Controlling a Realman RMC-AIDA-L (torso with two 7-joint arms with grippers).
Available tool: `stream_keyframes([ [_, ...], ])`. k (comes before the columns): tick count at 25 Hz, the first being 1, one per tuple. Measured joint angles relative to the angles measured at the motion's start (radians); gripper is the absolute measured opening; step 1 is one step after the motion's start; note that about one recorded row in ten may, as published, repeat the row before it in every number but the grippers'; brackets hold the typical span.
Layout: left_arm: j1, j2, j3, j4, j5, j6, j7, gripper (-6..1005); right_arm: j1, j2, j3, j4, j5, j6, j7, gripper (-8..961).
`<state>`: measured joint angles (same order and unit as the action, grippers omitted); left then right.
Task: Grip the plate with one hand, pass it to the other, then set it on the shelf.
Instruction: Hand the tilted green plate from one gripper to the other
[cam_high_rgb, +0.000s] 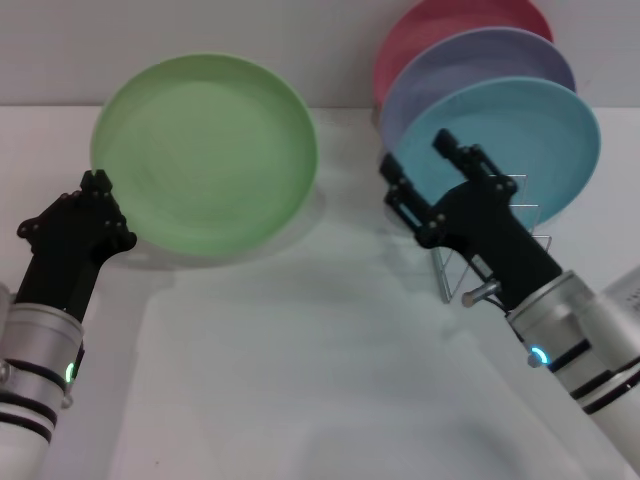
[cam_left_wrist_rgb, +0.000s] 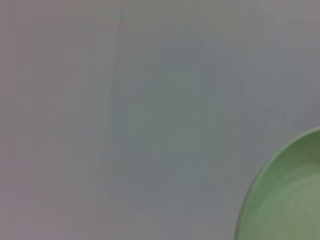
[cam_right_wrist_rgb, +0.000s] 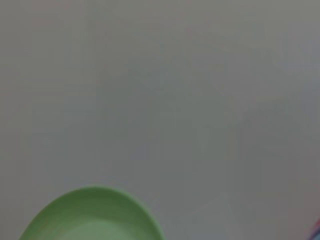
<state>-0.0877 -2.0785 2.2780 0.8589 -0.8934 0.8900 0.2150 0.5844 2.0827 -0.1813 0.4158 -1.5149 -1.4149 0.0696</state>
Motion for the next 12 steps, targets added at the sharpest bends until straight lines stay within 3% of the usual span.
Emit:
stream_keyframes([
  [6, -0.008, 0.000, 0.119, 0.000, -0.187, 0.108, 0.108, 40, 0.044, -0.005, 0.003, -0.019, -0.055, 0.061, 0.000, 701],
  [12, -0.031, -0.001, 0.217, 0.011, -0.288, 0.165, 0.176, 41, 0.063, -0.006, 0.023, -0.043, -0.101, 0.124, 0.026, 701],
])
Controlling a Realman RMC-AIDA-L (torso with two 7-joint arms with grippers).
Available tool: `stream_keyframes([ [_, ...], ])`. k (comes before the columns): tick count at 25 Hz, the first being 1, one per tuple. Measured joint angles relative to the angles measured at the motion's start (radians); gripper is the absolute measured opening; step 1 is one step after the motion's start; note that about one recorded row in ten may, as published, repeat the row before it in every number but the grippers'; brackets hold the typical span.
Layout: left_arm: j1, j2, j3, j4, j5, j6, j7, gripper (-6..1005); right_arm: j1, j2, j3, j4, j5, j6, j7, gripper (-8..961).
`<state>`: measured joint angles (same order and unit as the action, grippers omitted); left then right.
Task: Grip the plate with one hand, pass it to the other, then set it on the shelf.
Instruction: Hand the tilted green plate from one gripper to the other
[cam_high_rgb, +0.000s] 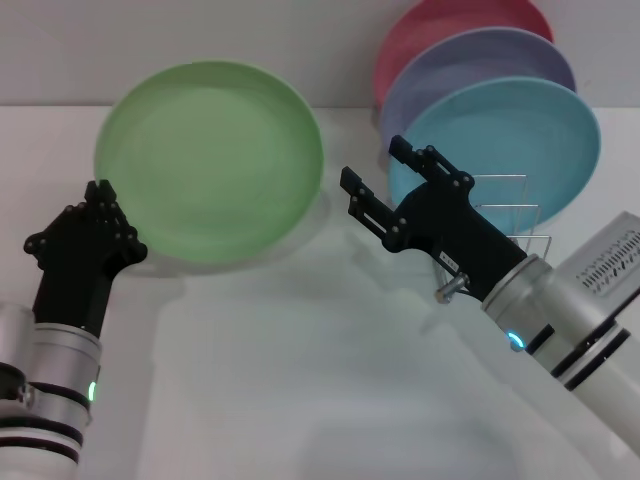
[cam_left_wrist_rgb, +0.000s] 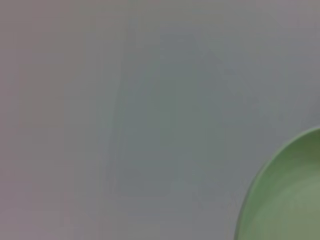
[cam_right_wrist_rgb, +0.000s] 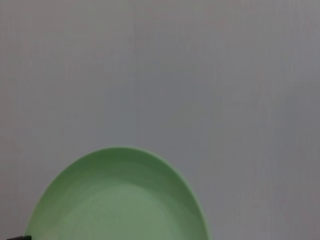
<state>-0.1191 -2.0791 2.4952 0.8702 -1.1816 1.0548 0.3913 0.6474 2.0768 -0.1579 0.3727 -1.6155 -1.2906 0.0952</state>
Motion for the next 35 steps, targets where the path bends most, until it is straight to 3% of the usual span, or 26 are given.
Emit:
stream_keyframes([
  [13, -0.018, -0.001, 0.128, 0.025, -0.164, 0.076, 0.081, 42, 0.044, -0.006, -0.011, -0.031, -0.020, 0.074, 0.105, 701],
  [35, -0.016, -0.001, 0.180, 0.019, -0.194, 0.132, 0.094, 45, 0.084, 0.001, -0.001, -0.026, -0.043, 0.157, 0.109, 696],
])
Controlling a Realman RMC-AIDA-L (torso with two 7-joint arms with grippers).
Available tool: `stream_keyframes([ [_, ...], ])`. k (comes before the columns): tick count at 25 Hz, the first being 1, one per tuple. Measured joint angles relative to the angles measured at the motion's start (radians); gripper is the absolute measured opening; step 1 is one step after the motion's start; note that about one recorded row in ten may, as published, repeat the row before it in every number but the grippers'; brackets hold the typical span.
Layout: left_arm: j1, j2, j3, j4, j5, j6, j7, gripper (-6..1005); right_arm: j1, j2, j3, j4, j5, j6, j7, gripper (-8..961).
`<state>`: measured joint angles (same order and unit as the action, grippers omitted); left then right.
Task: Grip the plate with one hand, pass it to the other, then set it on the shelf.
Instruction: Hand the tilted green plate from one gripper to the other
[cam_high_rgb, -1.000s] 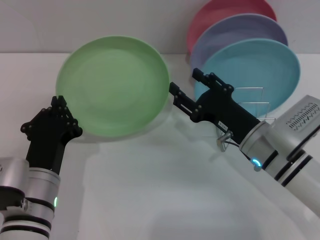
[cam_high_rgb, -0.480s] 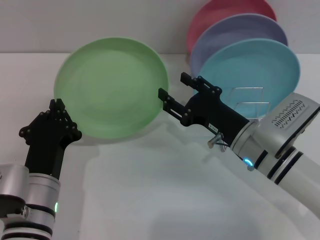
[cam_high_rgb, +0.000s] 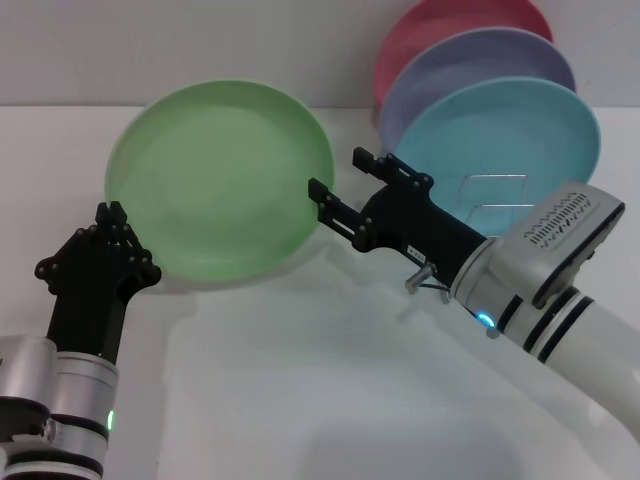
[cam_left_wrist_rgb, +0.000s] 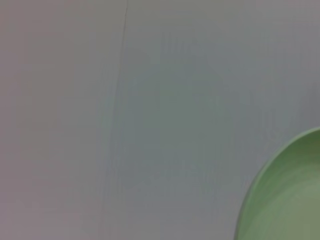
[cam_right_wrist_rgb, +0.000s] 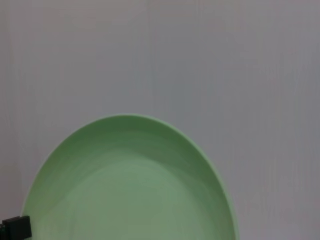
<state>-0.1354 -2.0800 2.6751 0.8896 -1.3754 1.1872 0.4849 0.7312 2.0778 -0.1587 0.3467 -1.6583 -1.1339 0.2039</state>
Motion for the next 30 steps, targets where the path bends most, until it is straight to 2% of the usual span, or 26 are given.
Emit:
stream_keyframes([
  [9, -0.003, 0.000, 0.006, -0.005, -0.010, 0.000, 0.000, 47, 0.019, 0.004, 0.002, 0.000, 0.002, 0.017, 0.000, 693],
  [17, -0.040, 0.000, 0.021, 0.008, -0.155, 0.011, 0.055, 48, 0.035, 0.007, 0.019, -0.002, 0.002, 0.062, 0.000, 694],
  [30, -0.044, 0.000, 0.087, 0.047, -0.205, 0.078, 0.126, 50, 0.060, 0.008, 0.028, -0.001, 0.000, 0.104, 0.000, 686],
])
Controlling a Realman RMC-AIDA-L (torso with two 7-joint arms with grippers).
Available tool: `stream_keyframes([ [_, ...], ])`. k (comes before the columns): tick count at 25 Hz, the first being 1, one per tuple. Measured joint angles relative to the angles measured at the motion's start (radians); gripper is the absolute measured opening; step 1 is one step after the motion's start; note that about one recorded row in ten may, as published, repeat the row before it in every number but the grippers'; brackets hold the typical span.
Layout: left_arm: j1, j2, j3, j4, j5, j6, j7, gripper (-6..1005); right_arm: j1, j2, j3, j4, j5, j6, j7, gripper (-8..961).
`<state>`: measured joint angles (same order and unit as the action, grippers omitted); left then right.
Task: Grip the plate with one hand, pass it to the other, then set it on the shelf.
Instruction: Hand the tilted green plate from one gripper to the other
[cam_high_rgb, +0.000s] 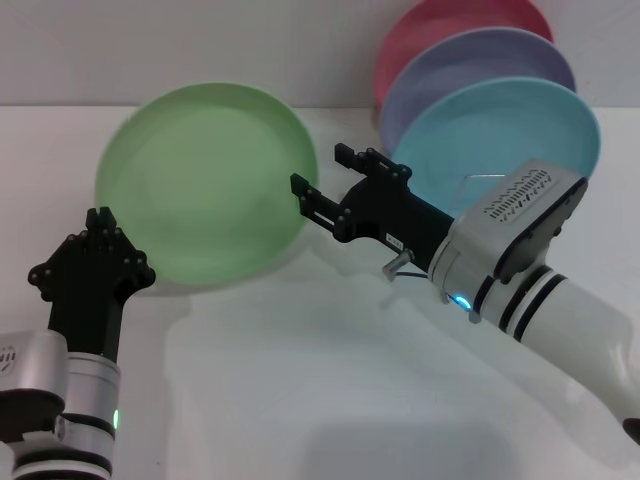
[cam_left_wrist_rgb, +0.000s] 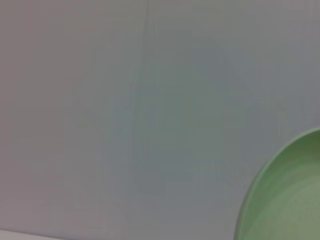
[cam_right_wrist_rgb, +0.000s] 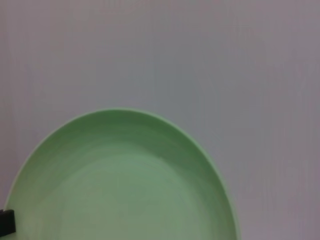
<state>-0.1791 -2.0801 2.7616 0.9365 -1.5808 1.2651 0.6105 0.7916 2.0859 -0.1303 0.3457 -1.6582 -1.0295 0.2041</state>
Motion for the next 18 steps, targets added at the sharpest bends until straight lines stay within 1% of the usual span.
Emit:
stream_keyframes([
  [8, 0.013, 0.000, 0.018, 0.001, -0.003, 0.014, -0.001, 51, 0.007, 0.000, 0.000, 0.004, 0.000, 0.016, 0.003, 680],
  [18, 0.011, 0.000, 0.022, 0.001, -0.004, 0.016, -0.008, 52, 0.008, 0.000, 0.000, -0.004, 0.000, 0.017, 0.021, 673],
])
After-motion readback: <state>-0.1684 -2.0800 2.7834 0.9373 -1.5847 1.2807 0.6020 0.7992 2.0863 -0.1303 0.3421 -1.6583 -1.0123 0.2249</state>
